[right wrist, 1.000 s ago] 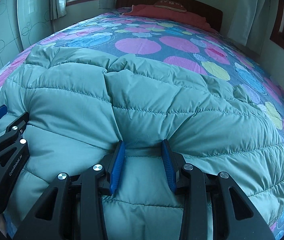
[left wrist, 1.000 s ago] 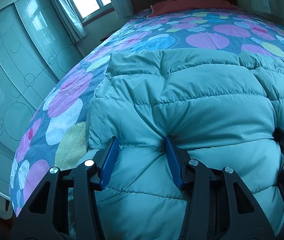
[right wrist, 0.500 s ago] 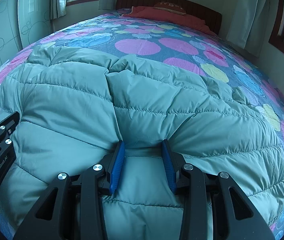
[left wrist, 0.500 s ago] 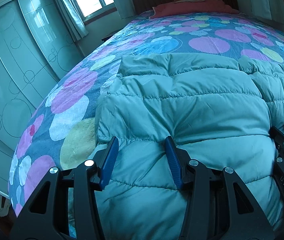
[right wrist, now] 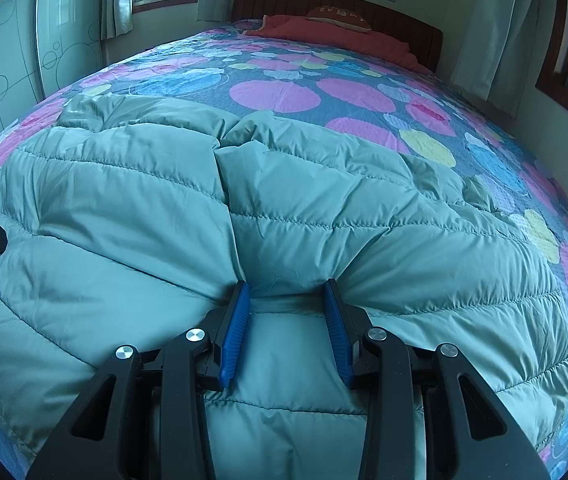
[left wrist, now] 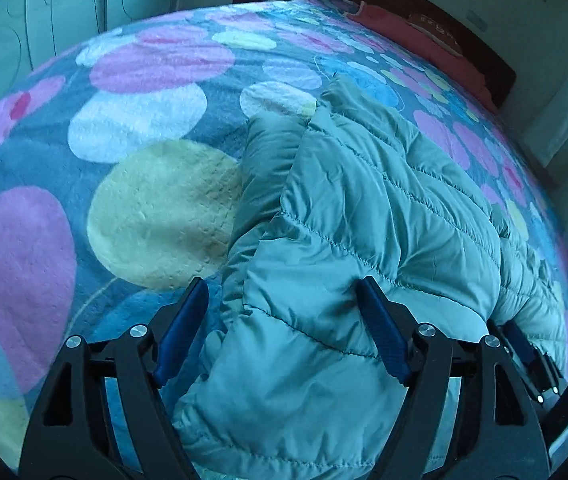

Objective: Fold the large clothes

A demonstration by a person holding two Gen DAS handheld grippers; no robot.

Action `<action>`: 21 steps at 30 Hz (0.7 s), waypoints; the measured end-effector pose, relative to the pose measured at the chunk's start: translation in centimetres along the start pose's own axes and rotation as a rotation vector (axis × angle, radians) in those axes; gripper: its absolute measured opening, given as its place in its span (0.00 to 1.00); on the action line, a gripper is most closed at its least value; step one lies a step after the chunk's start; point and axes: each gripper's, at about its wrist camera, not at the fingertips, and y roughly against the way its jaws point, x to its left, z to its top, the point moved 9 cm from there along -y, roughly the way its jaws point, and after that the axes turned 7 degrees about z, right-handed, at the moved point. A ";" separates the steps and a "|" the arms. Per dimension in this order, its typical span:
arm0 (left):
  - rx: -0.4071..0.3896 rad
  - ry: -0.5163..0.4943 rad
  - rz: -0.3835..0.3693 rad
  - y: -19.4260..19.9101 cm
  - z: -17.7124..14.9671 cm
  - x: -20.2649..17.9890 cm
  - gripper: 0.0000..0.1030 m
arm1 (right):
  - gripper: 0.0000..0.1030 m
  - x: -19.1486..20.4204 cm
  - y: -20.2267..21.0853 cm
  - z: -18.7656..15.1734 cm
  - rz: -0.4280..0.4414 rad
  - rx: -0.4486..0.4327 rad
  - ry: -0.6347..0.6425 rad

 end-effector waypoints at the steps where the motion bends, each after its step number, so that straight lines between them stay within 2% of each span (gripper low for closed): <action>1: 0.005 0.011 -0.026 -0.3 0.1 -0.1 0.75 | 0.37 0.0 0.0 0.0 -0.001 0.000 0.000; 7: -0.023 -0.036 -0.062 -1.4 0.6 -1.3 0.74 | 0.37 0.0 0.0 0.0 -0.002 -0.001 0.001; 9: -0.031 -0.055 -0.069 -1.5 0.5 -1.8 0.60 | 0.37 0.0 0.0 0.0 -0.003 -0.001 0.001; 10: -0.035 -0.060 -0.077 -1.4 0.5 -2.1 0.56 | 0.37 0.0 0.0 0.0 -0.002 -0.001 0.001; 12: -0.038 -0.066 -0.098 -1.1 0.5 -2.6 0.38 | 0.37 0.0 0.1 0.0 -0.002 -0.001 0.001; 15: -0.057 -0.070 -0.111 -0.3 0.7 -3.0 0.22 | 0.37 0.0 0.0 0.0 -0.002 -0.002 0.002; 18: -0.100 -0.103 -0.091 1.0 0.7 -3.6 0.15 | 0.38 -0.1 0.1 0.1 -0.002 -0.003 0.000; 21: -0.145 -0.141 -0.060 2.2 0.8 -4.2 0.12 | 0.38 -0.1 0.1 0.1 -0.002 -0.003 0.000</action>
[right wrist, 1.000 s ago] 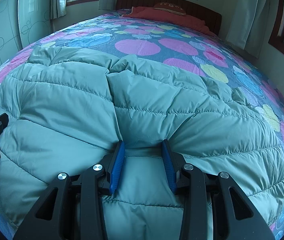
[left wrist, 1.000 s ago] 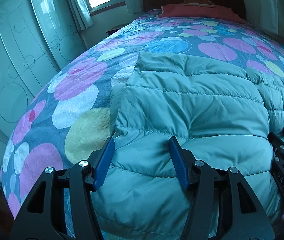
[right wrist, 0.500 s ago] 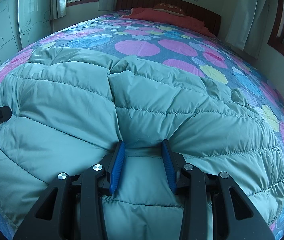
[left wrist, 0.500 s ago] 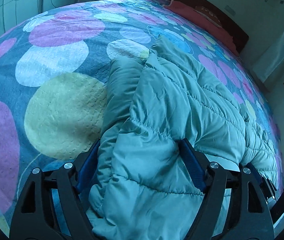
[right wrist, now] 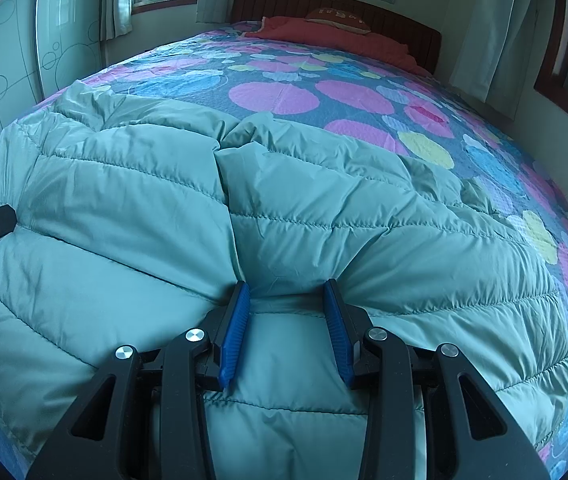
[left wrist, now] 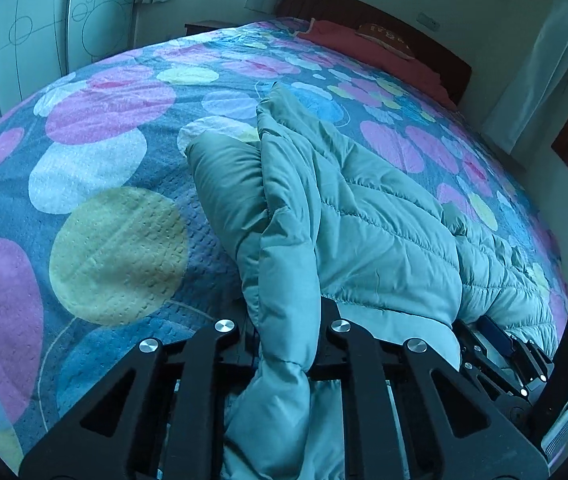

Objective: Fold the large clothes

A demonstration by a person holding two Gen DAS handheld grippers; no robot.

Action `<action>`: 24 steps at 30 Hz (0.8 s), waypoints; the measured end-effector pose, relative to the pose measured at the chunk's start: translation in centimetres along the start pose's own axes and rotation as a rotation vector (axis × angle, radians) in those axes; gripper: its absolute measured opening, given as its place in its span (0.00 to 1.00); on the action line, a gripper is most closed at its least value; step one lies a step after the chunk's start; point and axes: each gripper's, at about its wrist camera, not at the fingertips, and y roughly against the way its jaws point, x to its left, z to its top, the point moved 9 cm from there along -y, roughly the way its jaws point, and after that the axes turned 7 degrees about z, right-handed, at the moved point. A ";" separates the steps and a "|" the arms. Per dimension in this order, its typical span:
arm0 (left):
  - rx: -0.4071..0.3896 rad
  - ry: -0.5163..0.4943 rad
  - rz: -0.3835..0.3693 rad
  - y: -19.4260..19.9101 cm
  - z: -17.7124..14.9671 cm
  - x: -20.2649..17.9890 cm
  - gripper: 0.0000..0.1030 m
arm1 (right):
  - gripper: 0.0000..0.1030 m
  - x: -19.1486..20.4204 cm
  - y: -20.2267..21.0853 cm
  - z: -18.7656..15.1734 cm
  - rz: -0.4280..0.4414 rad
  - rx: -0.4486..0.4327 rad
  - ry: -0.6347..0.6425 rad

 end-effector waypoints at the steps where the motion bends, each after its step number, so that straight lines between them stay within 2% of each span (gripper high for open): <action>1: -0.015 -0.013 0.008 0.4 0.2 -0.3 0.12 | 0.38 0.0 0.0 0.0 0.000 0.000 0.000; 7: -0.092 -0.061 0.012 3.5 1.8 -2.0 0.10 | 0.39 -0.2 0.2 0.2 0.003 -0.004 -0.009; 9: -0.111 -0.074 0.007 4.6 2.3 -2.8 0.10 | 0.41 -0.4 0.5 0.3 0.011 -0.006 -0.021; 12: -0.129 -0.102 -0.002 6.1 2.9 -4.2 0.10 | 0.50 -1.5 1.4 0.6 0.031 -0.022 -0.067; 18: -0.170 -0.186 -0.010 8.5 3.2 -8.3 0.10 | 0.56 -5.8 4.2 -0.1 -0.008 -0.048 -0.110; 20: -0.183 -0.215 -0.010 9.2 3.0 -9.9 0.10 | 0.63 -7.8 5.0 -0.8 -0.017 -0.045 -0.138; 24: -0.201 -0.272 -0.012 10.0 2.7 -13.1 0.10 | 0.64 -12.2 6.8 -2.3 -0.043 -0.049 -0.204</action>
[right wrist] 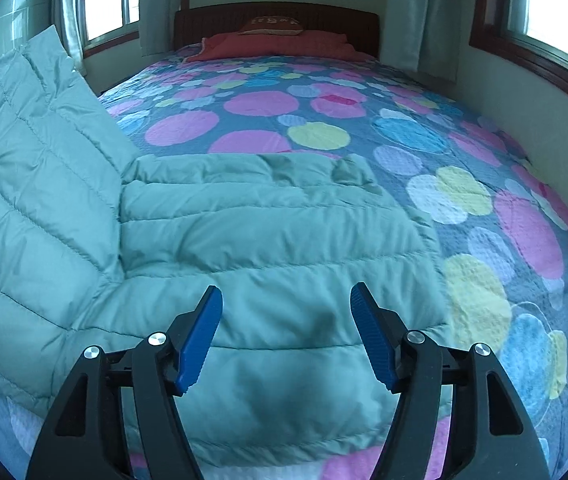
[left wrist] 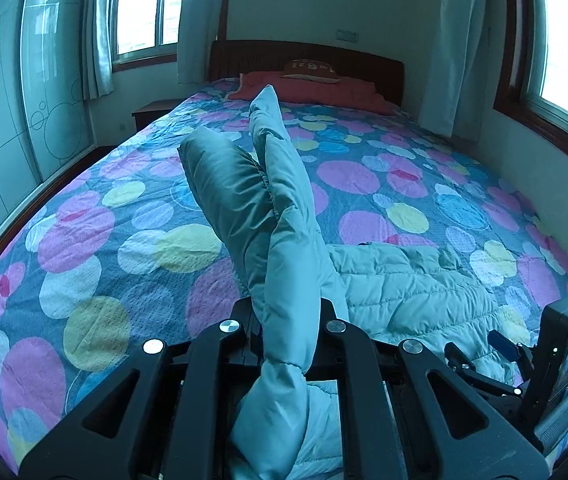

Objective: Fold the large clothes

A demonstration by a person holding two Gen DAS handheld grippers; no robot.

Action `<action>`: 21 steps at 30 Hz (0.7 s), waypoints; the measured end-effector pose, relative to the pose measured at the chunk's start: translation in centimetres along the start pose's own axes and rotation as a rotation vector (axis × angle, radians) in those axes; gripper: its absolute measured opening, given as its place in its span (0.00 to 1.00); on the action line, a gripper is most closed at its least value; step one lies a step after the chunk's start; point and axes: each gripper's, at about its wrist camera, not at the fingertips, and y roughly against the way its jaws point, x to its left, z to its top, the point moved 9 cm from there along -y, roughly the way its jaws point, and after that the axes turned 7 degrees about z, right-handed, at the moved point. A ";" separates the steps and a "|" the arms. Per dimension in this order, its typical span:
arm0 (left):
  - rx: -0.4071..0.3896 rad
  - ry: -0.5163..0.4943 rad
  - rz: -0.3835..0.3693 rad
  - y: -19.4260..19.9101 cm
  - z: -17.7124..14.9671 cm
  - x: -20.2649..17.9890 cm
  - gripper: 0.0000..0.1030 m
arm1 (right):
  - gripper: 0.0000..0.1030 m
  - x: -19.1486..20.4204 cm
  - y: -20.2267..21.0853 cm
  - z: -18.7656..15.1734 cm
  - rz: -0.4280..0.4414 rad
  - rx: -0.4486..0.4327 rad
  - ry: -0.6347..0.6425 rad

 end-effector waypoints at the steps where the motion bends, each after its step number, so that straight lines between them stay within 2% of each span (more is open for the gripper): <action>1: -0.002 -0.015 -0.003 0.1 0.2 -1.0 0.10 | 0.64 -1.1 0.4 -0.1 -0.006 -0.001 -0.018; 9: 0.010 -0.140 -0.047 -0.2 -0.3 -10.1 0.10 | 0.64 -9.4 2.5 -1.3 -0.067 0.017 -0.098; 15: 0.064 -0.260 -0.050 -2.4 -3.6 -16.6 0.10 | 0.64 -13.9 3.3 -3.0 -0.095 0.039 -0.145; 21: 0.123 -0.324 -0.034 -4.8 -7.0 -20.0 0.11 | 0.64 -16.5 3.1 -4.8 -0.103 0.058 -0.174</action>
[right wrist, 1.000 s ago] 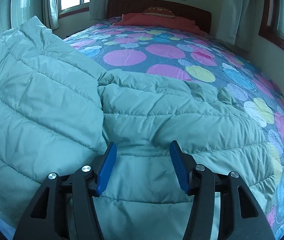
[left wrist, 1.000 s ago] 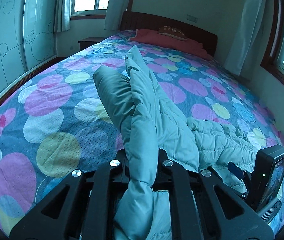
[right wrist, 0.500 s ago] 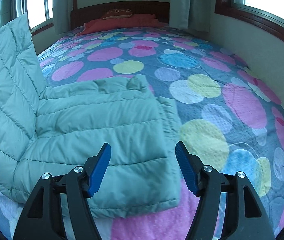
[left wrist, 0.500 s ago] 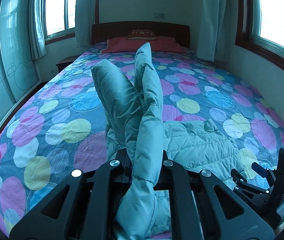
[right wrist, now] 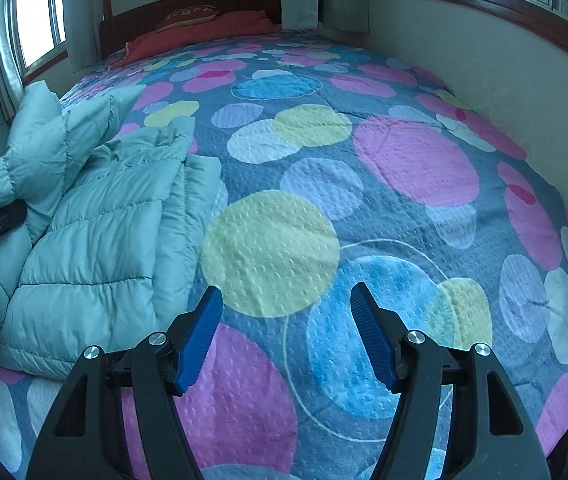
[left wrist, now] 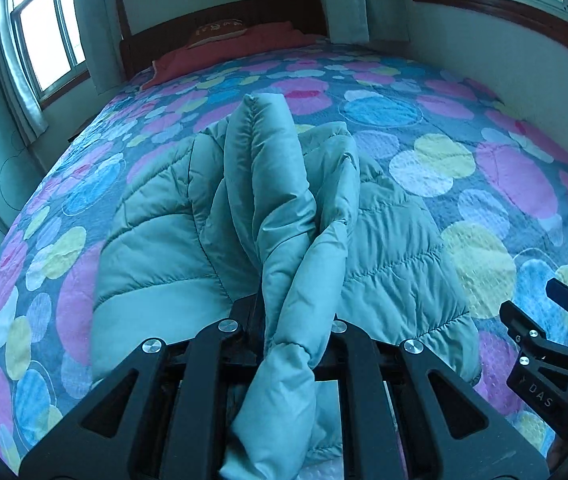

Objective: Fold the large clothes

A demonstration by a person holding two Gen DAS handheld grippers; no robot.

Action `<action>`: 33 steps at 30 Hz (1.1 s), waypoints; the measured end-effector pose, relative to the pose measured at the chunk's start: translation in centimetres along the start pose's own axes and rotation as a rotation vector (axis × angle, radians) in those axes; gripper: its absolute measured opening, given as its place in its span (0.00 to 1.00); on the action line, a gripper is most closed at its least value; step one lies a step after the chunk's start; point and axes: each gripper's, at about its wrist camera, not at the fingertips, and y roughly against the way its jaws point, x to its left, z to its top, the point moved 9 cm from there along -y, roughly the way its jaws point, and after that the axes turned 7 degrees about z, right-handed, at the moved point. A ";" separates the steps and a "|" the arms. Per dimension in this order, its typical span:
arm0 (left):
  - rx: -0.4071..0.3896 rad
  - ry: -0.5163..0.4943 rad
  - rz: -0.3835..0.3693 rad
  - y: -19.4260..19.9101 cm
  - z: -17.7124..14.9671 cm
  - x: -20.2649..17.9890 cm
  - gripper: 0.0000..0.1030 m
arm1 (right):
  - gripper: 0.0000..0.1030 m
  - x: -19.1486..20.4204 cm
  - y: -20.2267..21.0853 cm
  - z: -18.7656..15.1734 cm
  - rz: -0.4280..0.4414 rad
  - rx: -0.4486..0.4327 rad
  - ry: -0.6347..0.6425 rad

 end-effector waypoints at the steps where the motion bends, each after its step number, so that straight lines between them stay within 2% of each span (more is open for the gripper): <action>1: 0.006 -0.010 0.003 -0.3 -0.2 -0.5 0.11 | 0.64 -0.3 -0.1 -0.2 0.002 0.002 -0.007; 8: 0.020 -0.067 0.024 -1.9 -1.4 -3.5 0.11 | 0.64 -1.6 -0.9 -1.2 0.019 0.015 -0.046; 14: -0.010 -0.128 0.050 -2.6 -2.2 -4.9 0.11 | 0.64 -2.7 -1.6 -1.7 0.019 0.029 -0.072; 33: -0.037 -0.180 0.075 -3.1 -2.5 -5.9 0.11 | 0.64 -3.4 -1.0 -2.2 -0.034 0.038 -0.068</action>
